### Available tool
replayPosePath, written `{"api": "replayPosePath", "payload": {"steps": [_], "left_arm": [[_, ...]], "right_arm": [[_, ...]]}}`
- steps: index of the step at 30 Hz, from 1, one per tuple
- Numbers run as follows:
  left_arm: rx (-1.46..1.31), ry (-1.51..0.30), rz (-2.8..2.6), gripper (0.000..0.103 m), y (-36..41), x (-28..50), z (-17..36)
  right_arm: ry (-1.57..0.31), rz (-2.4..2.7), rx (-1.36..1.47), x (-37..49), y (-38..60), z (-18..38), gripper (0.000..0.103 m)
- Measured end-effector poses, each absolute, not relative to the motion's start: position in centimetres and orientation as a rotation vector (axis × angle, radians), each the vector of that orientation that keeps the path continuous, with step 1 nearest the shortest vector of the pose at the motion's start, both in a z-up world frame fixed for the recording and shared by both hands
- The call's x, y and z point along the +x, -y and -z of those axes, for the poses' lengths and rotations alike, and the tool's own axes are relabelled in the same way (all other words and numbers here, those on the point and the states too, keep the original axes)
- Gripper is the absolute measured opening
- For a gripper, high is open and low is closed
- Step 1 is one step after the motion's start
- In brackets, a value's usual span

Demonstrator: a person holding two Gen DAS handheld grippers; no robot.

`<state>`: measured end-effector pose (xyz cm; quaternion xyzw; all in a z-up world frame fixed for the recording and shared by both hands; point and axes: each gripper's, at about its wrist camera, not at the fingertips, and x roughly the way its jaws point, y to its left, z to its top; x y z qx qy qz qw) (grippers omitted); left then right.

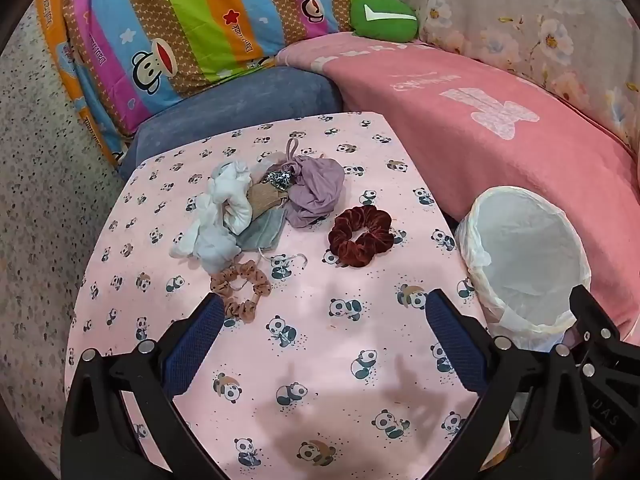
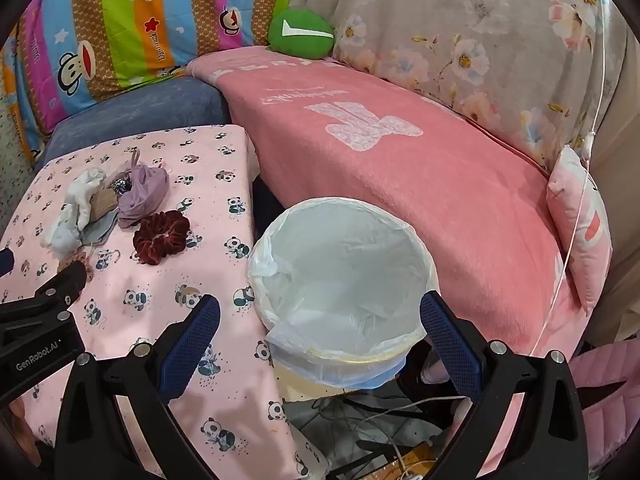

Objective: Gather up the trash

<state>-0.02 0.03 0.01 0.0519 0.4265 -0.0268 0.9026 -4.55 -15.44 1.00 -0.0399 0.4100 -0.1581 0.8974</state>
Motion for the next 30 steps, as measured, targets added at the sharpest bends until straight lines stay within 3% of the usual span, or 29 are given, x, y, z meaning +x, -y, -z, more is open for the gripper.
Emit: {"api": "replayPosePath", "payload": {"steps": [30], "left_arm": [[0.059,-0.890,0.011,0.096,0.2,-0.6,-1.4]], "right_arm": [[-0.861,0.273,-0.117,-3.7,16.4,-1.7,0.098]]}}
